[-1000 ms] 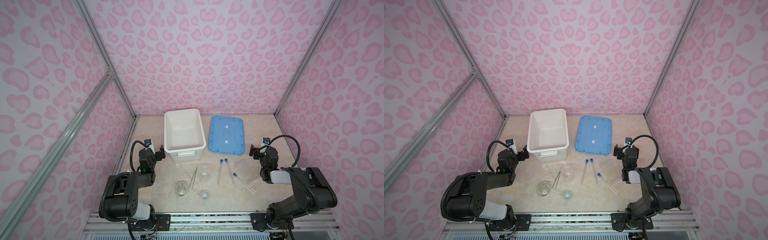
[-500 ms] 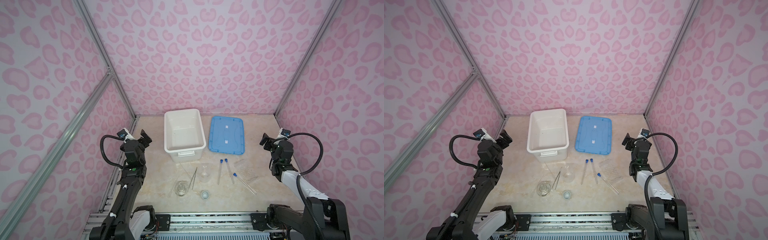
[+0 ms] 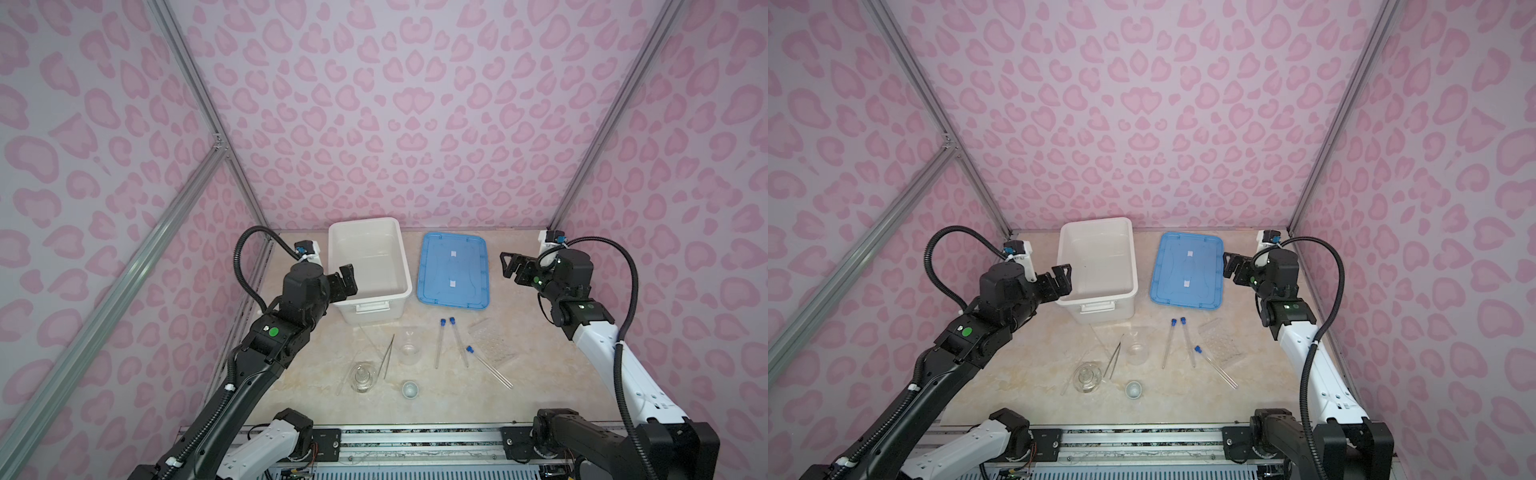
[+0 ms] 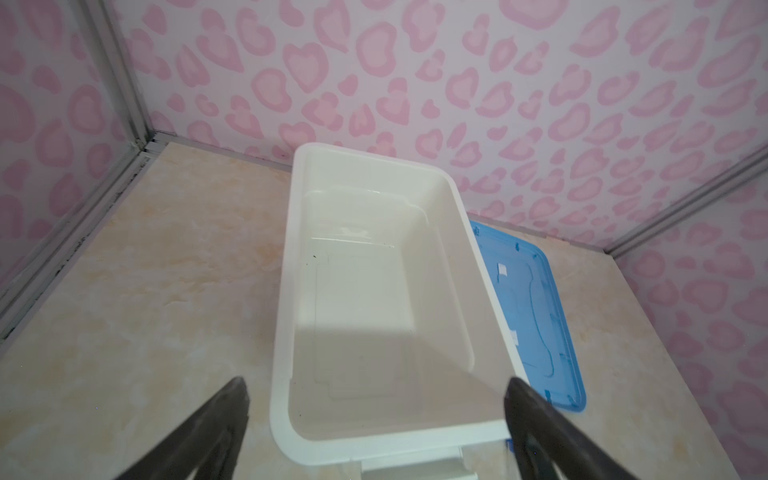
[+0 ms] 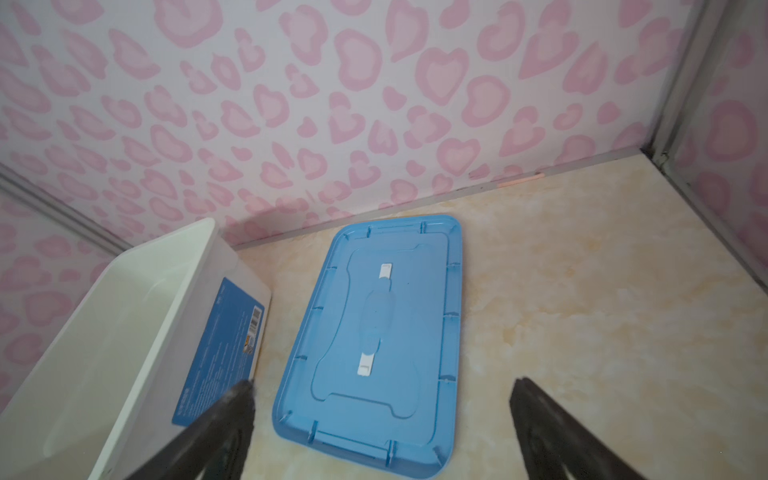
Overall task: Organize the chemistry lab equipment
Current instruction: 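Reach the left gripper toward the blue-capped test tubes while the right gripper moves forward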
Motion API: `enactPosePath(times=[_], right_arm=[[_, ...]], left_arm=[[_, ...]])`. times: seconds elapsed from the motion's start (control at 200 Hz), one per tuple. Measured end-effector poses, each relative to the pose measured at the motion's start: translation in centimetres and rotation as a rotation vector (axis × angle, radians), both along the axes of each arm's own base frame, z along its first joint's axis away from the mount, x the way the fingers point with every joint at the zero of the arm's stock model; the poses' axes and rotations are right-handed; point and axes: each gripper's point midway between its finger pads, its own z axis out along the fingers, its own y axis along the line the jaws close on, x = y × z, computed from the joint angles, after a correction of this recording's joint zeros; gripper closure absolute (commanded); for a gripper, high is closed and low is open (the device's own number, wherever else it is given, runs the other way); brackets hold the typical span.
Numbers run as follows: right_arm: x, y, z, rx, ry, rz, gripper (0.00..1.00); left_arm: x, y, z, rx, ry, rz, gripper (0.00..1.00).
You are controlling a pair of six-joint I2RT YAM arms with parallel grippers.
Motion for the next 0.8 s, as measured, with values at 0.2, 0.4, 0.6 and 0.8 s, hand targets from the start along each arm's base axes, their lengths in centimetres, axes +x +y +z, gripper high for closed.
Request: enactPosePath(times=[0.2, 0.4, 0.6, 0.8], right_arm=[[-2.5, 2.3, -2.5, -0.036, 0.128, 0.089, 0.08], [-5.0, 3.4, -4.8, -0.034, 0.225, 0.146, 0.16], [-7.0, 3.4, -6.0, -0.027, 0.255, 0.162, 0.19], [-8.1, 3.3, -8.6, -0.029, 0.327, 0.164, 0.20]], left_arm=[[-1.9, -8.4, -0.2, 0.083, 0.064, -0.212, 0.03], [-3.9, -17.4, -2.0, 0.157, 0.146, -0.416, 0.17], [-5.4, -23.6, -6.7, 0.227, 0.263, -0.550, 0.25], [-5.7, -27.3, -12.7, 0.299, 0.403, -0.624, 0.40]])
